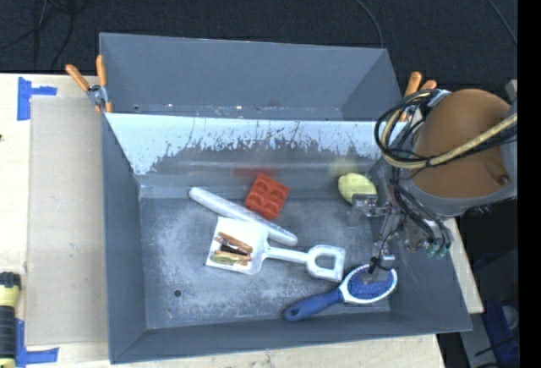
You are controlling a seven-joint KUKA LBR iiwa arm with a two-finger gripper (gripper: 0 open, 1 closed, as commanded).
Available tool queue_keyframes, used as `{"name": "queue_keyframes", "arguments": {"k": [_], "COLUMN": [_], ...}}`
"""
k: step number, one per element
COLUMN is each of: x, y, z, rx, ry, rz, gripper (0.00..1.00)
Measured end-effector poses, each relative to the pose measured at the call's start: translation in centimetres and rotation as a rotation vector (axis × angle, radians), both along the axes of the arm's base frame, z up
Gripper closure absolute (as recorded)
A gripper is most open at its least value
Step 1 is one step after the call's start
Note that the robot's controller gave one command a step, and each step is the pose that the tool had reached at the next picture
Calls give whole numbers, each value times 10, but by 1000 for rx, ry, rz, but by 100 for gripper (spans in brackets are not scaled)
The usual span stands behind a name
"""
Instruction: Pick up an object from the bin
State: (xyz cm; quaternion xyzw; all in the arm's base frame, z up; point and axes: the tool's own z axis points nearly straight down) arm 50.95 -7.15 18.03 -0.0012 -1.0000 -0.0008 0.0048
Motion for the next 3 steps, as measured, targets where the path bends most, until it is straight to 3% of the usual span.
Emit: {"name": "queue_keyframes", "arguments": {"k": [1,2,3], "x": [2,-21,-33], "y": [0,0,6], "z": [4,-13,-58], "rx": [-1,1,4], "ry": [-7,-6,-2], "rz": [3,159,410], "gripper": [0,0,0]}}
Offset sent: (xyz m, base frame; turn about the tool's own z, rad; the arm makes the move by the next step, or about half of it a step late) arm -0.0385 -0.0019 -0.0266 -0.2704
